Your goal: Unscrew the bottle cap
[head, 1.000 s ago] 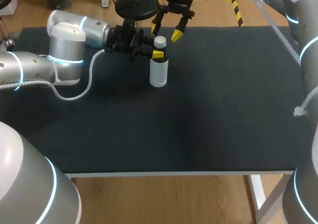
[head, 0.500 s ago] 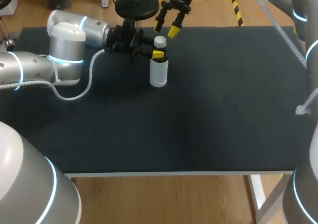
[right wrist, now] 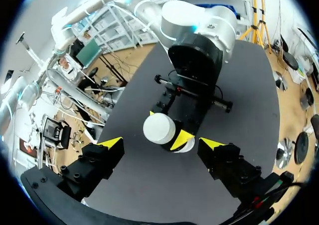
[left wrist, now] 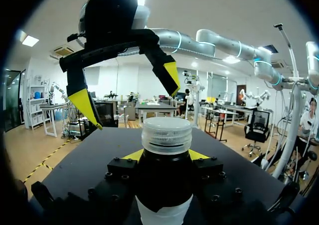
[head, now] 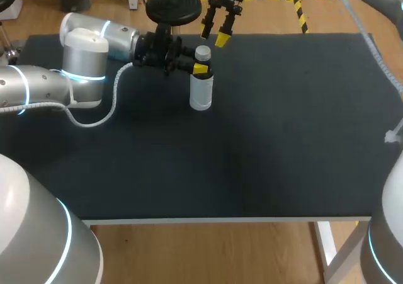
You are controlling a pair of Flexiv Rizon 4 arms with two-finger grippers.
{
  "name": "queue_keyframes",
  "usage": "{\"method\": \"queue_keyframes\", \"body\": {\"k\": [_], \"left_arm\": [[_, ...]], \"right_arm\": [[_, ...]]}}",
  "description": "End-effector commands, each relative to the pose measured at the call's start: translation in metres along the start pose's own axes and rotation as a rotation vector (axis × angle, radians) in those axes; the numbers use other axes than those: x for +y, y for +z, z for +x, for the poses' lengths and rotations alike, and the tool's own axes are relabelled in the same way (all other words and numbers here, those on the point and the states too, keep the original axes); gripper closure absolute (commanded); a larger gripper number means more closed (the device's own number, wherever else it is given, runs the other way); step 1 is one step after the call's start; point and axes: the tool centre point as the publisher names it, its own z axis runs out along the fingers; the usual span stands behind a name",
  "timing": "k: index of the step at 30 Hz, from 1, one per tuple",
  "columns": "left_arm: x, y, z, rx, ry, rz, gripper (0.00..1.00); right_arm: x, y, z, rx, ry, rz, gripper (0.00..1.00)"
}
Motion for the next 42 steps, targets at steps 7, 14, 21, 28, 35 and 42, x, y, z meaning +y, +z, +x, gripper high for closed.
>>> {"method": "queue_keyframes", "body": {"k": [7, 14, 21, 28, 35, 42], "left_arm": [[0.002, 0.0, -0.002, 0.006, 0.0, 0.001, 1.0], [0.002, 0.0, -0.002, 0.006, 0.0, 0.001, 1.0], [0.002, 0.0, -0.002, 0.006, 0.0, 0.001, 1.0], [0.002, 0.0, -0.002, 0.006, 0.0, 0.001, 1.0], [0.002, 0.0, -0.002, 0.006, 0.0, 0.001, 1.0], [0.002, 0.0, -0.002, 0.006, 0.0, 0.001, 1.0]], "right_arm": [[0.004, 0.005, 0.01, -0.595, 0.027, 0.151, 0.0], [0.006, 0.013, 0.008, -0.595, 0.027, 0.139, 0.0], [0.007, 0.017, 0.003, -0.57, 0.026, 0.135, 0.0], [0.006, 0.018, -0.004, -0.552, 0.037, 0.144, 0.0], [0.009, 0.016, -0.007, -0.518, 0.029, 0.143, 0.0], [0.009, 0.015, -0.008, -0.44, 0.016, 0.141, 0.0]]}}
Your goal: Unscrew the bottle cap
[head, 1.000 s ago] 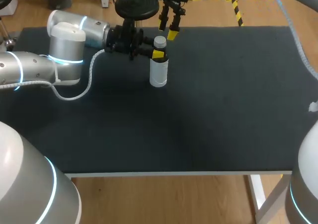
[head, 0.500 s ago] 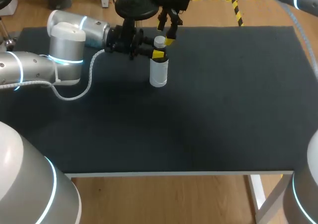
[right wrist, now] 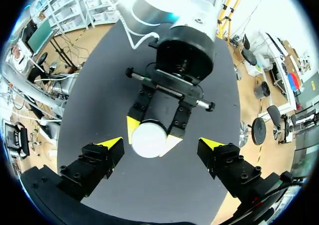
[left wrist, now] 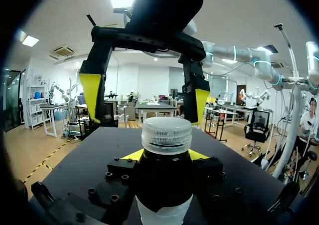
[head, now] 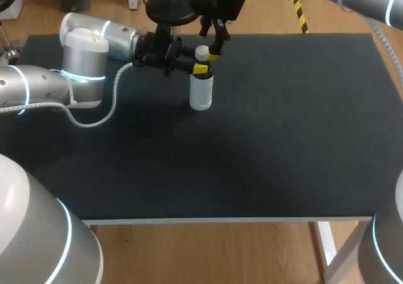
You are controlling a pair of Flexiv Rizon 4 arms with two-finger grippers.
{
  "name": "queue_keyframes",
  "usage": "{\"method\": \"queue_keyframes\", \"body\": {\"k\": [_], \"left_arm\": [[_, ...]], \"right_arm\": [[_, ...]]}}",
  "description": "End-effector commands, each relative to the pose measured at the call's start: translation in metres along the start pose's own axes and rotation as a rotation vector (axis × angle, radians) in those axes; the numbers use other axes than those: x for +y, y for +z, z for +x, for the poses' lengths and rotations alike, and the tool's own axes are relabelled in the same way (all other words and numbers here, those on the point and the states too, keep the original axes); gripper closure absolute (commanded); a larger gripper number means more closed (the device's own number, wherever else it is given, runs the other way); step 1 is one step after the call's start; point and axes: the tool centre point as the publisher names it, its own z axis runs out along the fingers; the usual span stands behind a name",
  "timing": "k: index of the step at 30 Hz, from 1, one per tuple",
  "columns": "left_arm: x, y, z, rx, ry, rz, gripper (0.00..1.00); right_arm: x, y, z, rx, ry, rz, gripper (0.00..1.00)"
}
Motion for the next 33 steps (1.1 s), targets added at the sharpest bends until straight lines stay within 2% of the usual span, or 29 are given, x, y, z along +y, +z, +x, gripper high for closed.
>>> {"method": "queue_keyframes", "body": {"k": [1, 6, 33], "left_arm": [[0.0017, 0.0, -0.0019, 0.006, 0.0, 0.001, 1.0], [0.0017, 0.0, -0.0019, 0.006, 0.0, 0.001, 1.0], [0.0017, 0.0, -0.0019, 0.006, 0.0, 0.001, 1.0]], "right_arm": [[-0.0014, -0.0013, -0.0046, 0.055, -0.007, 0.002, 0.0], [-0.0038, 0.0012, -0.0048, 0.089, 0.007, 0.008, 0.0], [0.0017, 0.0036, -0.0031, 0.104, -0.006, 0.018, 0.0]]}}
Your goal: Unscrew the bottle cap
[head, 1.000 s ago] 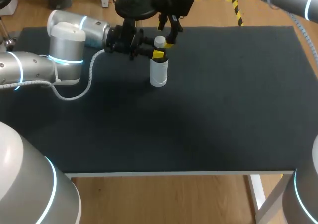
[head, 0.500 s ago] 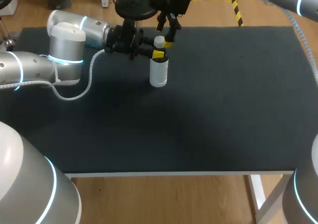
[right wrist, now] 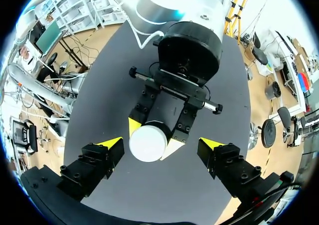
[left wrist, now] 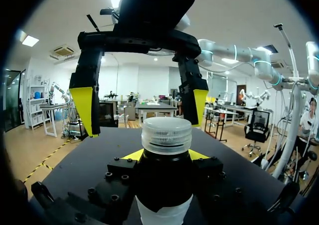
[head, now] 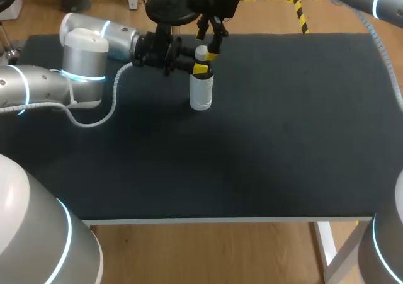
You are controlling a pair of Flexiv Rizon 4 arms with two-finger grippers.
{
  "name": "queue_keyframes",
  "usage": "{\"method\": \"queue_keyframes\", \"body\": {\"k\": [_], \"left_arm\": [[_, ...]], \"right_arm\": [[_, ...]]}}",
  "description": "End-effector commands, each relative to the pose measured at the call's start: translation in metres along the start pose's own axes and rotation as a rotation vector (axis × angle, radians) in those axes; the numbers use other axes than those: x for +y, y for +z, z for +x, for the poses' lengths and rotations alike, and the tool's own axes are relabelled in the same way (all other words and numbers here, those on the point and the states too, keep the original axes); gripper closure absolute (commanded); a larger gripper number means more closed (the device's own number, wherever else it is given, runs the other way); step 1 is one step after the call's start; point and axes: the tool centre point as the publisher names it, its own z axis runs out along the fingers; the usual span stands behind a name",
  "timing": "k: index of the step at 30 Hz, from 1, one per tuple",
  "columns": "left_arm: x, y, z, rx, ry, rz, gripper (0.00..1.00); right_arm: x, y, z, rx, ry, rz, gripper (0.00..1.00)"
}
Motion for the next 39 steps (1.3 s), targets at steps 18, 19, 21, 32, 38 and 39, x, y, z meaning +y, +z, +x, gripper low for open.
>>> {"method": "queue_keyframes", "body": {"k": [18, 19, 21, 32, 38, 39], "left_arm": [[0.0017, 0.0, -0.0019, 0.006, 0.0, 0.001, 1.0], [0.0017, 0.0, -0.0019, 0.006, 0.0, 0.001, 1.0], [0.0017, 0.0, -0.0019, 0.006, 0.0, 0.001, 1.0], [0.0017, 0.0, -0.0019, 0.006, 0.0, 0.001, 1.0], [0.0017, 0.0, -0.0019, 0.006, 0.0, 0.001, 1.0], [0.0017, 0.0, -0.0019, 0.006, 0.0, 0.001, 1.0]], "right_arm": [[-0.0012, 0.0008, 0.0022, 0.023, -0.027, 0.019, 1.0], [-0.0014, 0.0004, 0.0024, 0.025, -0.033, 0.021, 1.0], [-0.0021, -0.0005, 0.0028, 0.027, -0.05, 0.024, 1.0], [-0.0004, -0.001, 0.0046, 0.11, -0.234, 0.021, 1.0], [0.0033, -0.0013, 0.0053, 0.137, -0.368, 0.002, 1.0], [0.0036, -0.0003, 0.0053, 0.134, -0.414, -0.023, 1.0]]}}
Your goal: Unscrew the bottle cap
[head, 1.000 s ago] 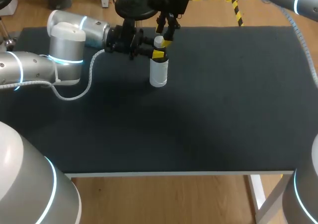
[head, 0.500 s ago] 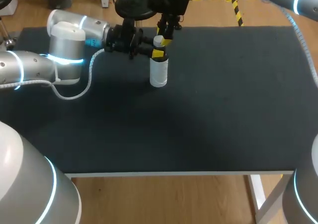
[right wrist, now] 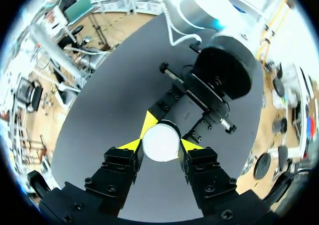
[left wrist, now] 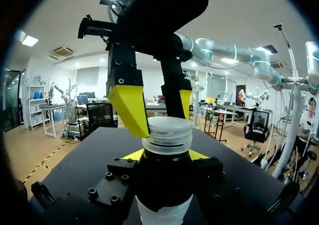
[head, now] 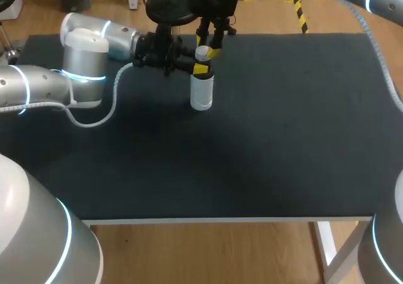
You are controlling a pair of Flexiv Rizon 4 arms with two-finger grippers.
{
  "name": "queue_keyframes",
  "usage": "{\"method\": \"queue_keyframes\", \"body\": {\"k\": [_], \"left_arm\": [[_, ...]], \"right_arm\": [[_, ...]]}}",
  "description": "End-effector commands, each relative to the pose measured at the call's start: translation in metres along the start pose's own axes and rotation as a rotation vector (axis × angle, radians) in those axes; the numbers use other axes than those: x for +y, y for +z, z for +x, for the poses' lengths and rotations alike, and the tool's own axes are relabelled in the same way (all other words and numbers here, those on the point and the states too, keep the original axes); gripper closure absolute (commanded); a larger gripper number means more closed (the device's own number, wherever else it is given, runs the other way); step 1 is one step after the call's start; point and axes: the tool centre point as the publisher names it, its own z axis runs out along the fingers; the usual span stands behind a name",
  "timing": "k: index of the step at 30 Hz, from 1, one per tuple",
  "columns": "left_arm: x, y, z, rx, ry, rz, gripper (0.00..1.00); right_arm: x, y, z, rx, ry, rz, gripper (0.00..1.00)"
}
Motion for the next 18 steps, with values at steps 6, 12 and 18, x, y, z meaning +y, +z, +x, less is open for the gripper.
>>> {"method": "queue_keyframes", "body": {"k": [6, 12, 18], "left_arm": [[0.0016, -0.0004, -0.0022, 0.002, -0.001, -0.001, 1.0], [0.0016, -0.0004, -0.0022, 0.002, -0.001, -0.001, 1.0], [0.0016, -0.0004, -0.0022, 0.002, -0.001, -0.001, 1.0]], "right_arm": [[0.0013, -0.0005, -0.0049, 0.023, -0.209, -0.085, 1.0], [0.0017, -0.0004, -0.005, 0.038, -0.314, -0.113, 1.0], [0.0024, -0.0005, -0.0047, 0.087, -0.396, -0.085, 1.0]]}}
